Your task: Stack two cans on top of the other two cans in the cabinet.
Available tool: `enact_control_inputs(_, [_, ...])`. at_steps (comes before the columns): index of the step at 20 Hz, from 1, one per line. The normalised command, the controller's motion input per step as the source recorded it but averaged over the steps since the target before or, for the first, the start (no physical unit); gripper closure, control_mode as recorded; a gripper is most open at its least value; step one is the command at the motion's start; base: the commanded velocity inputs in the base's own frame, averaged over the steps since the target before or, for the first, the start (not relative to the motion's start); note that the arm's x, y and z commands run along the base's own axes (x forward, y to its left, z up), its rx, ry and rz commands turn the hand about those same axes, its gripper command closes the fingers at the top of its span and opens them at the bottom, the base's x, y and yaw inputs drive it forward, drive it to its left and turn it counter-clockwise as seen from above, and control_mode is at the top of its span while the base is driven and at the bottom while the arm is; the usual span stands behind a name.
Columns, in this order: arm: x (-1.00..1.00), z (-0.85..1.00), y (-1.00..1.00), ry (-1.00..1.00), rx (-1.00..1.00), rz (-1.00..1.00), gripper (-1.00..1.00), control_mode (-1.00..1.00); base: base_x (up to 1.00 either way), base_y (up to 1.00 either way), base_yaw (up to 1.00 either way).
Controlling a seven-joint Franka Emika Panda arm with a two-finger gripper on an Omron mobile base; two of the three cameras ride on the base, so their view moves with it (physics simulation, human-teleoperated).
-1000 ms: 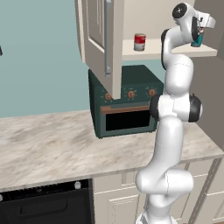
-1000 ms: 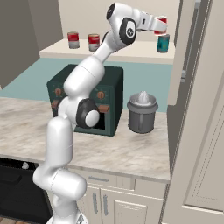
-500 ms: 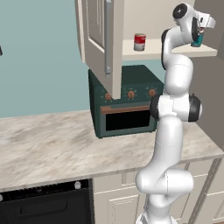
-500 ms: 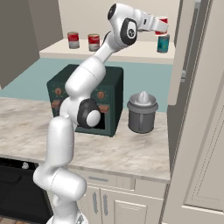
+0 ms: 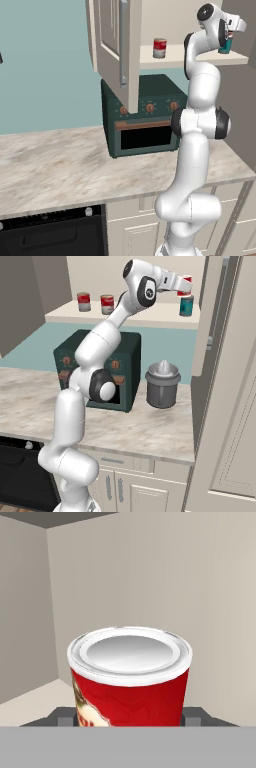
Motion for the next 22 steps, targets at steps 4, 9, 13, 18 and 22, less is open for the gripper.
enact_control_inputs(4, [0.00,0.00,0.00,0.04,0.00,0.00,1.00,-1.00,0.00,0.00,0.00])
enact_control_inputs(9, [0.00,0.00,-0.01,0.01,0.00,0.00,1.00,-1.00,0.00,0.00,0.00])
enact_control_inputs(13, [0.01,0.00,-0.04,0.00,0.00,0.00,1.00,-1.00,0.00,0.00,0.00])
enact_control_inputs(18, [0.01,0.00,-0.09,0.00,0.00,0.00,1.00,-1.00,0.00,0.00,0.00])
enact_control_inputs(22, [0.05,0.06,-0.02,0.00,0.00,0.00,1.00,-1.00,0.00,0.00,0.00])
